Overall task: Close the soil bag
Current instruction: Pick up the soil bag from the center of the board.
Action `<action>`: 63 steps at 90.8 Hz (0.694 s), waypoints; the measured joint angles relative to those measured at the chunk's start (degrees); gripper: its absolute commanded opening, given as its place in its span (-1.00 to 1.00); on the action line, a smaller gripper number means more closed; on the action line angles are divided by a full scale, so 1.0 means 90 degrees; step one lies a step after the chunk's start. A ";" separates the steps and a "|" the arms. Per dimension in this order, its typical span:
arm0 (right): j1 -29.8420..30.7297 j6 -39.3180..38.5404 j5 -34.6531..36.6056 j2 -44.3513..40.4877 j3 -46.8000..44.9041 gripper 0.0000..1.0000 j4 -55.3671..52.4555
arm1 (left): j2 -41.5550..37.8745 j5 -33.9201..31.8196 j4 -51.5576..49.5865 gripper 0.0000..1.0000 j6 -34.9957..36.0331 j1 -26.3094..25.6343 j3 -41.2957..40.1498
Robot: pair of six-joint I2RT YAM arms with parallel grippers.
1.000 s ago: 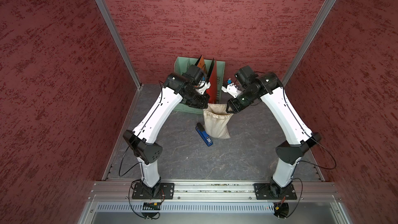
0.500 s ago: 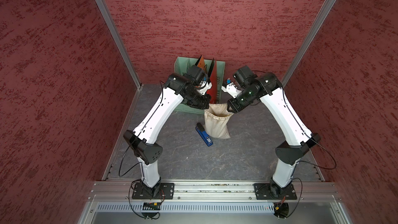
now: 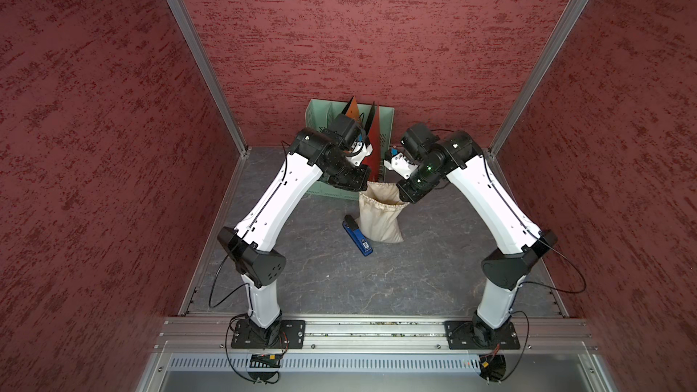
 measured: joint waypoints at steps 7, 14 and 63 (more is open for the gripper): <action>0.0032 0.0017 0.0143 0.0000 0.0000 -1.00 0.0000 | 0.0000 -0.0017 0.0000 -1.00 0.0000 0.0000 0.0000; 0.0036 0.0017 0.0279 -0.0002 0.0002 -1.00 -0.0002 | 0.0000 -0.0027 0.0000 -1.00 0.0000 0.0000 0.0000; -0.0015 0.1005 -0.0005 -0.2659 -0.2458 -1.00 0.3249 | 0.0000 -0.0063 -0.0005 -0.97 -0.0012 0.0000 0.0000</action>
